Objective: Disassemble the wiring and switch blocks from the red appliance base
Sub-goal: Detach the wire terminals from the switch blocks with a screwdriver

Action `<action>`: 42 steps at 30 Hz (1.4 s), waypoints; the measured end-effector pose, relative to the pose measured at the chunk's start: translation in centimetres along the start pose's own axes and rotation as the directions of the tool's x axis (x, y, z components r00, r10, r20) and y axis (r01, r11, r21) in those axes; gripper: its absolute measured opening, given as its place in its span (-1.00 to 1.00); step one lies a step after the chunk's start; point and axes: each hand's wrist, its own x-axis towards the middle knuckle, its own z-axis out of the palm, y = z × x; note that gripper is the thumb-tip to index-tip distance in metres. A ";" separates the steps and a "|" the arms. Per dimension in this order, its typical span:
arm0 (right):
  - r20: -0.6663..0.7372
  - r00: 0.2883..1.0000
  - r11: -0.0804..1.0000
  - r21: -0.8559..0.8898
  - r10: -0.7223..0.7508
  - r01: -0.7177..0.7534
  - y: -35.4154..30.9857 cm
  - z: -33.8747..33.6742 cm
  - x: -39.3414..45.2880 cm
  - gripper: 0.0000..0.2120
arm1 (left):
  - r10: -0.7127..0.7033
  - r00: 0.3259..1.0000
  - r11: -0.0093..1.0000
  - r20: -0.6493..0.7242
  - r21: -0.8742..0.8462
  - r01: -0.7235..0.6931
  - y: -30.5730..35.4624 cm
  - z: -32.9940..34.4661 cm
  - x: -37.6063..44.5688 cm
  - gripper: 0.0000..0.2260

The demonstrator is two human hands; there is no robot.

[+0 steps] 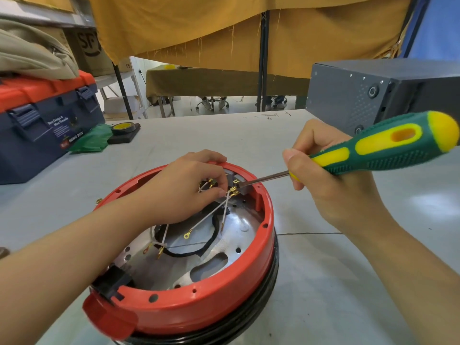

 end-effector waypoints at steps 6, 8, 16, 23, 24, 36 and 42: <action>-0.009 1.000 0.999 0.030 0.020 -0.020 0.3 -0.1 0.0 -0.79 | 0.007 1.000 1.000 -0.003 0.005 -0.007 -0.1 0.1 0.1 -0.92; -0.017 0.999 0.998 0.052 0.040 -0.039 0.4 -0.1 0.1 -0.78 | 0.013 1.000 1.000 -0.007 0.010 -0.013 -0.2 0.1 0.1 -0.92; 0.097 0.991 0.992 0.086 0.088 -0.096 1.1 1.4 -0.4 -0.78 | 0.031 0.999 1.000 -0.013 -0.002 -0.031 -0.3 0.0 0.0 -0.92; -0.051 0.991 0.959 0.262 0.121 -0.104 1.4 0.3 0.4 -0.78 | 0.036 0.999 0.999 -0.028 -0.021 -0.037 -0.6 0.1 0.1 -0.91; -0.069 0.990 0.956 0.276 0.121 -0.097 1.4 0.3 0.4 -0.78 | 0.034 0.999 0.999 -0.037 -0.029 -0.035 -0.6 0.1 0.1 -0.91; -0.155 0.977 0.948 0.305 0.147 -0.094 1.1 -0.2 0.7 -0.80 | -0.124 0.978 0.970 -0.167 0.189 0.155 -1.1 0.3 0.4 -0.60; -0.165 0.974 0.957 0.269 0.153 -0.105 0.7 -0.5 0.8 -0.80 | -0.036 0.998 0.972 -0.058 0.229 0.048 -0.7 -0.2 0.2 -0.55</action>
